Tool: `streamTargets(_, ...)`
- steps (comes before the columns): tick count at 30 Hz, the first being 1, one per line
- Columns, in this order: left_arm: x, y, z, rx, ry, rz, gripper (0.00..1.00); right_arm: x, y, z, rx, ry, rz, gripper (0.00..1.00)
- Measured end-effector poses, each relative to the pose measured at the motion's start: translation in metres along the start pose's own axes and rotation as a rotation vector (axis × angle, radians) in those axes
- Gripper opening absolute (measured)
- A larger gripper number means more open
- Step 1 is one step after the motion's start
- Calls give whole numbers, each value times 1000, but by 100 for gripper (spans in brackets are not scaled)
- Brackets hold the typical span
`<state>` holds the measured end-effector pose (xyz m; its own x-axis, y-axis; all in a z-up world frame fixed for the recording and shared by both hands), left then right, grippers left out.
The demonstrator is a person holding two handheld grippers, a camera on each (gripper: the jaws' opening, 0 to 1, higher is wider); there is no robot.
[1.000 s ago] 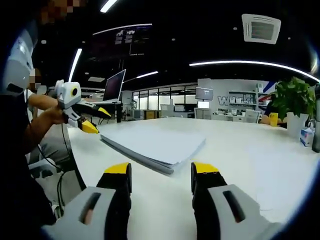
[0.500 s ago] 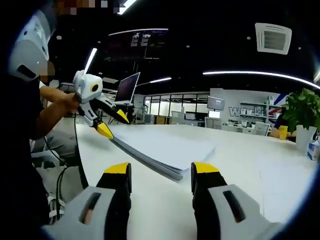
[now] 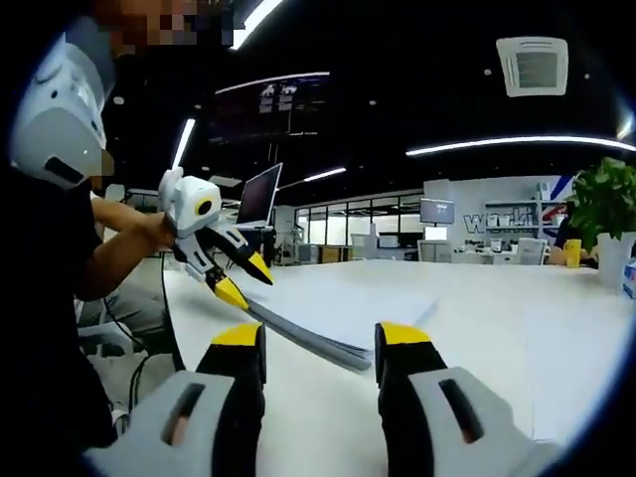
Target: Grasp the top corner of one sheet in the document stack and pull a single sheet out from the document stack, separating that one sheet from the rest and lifting it clear until the single sheet is fully removed from the stack
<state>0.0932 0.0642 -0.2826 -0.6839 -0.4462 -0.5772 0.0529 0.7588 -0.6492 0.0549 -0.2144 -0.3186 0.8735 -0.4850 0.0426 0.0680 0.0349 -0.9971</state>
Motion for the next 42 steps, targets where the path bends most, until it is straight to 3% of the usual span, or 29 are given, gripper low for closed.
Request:
streamTargets(7,0,1,8,-25,24,-2,26,-1,2,3,-14,-10,-28,43)
streamTargets(12,8,4,15,-62,48,41,21,-1,2,2,-9,-13,-27,43)
streamTargets(16,7,3,16,-61,33,58,18,-1,2,1,2,-13,-23,43)
streamTargets(18,8,2,14,-59,29,121,16,-1,2,1,0,-13,-24,43)
streamTargets(31,12,5,13,-32,10,103,13,0,1,1,-3,-3,-24,43)
streamTargets(34,10,6,12,-19,33,103,16,0,1,1,-6,-1,-25,43)
streamTargets(37,10,7,12,-7,103,25,23,0,1,1,-4,0,-24,43)
streamTargets(42,1,12,13,40,155,-80,23,1,1,1,-4,16,-23,43)
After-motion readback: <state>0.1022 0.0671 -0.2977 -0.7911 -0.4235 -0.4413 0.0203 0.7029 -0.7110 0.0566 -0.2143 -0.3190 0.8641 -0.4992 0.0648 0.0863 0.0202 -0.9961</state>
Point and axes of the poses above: the point that each gripper's makers call its tool centre point, and the gripper's own axes: z roughly forward along the fingers, x roughly to its right, y roughly out of its underside, the point moved 9 cm from there along -z, roughly backward along the fingers, and after that the axes turned 10 degrees about -y, right-handed, at the moved point
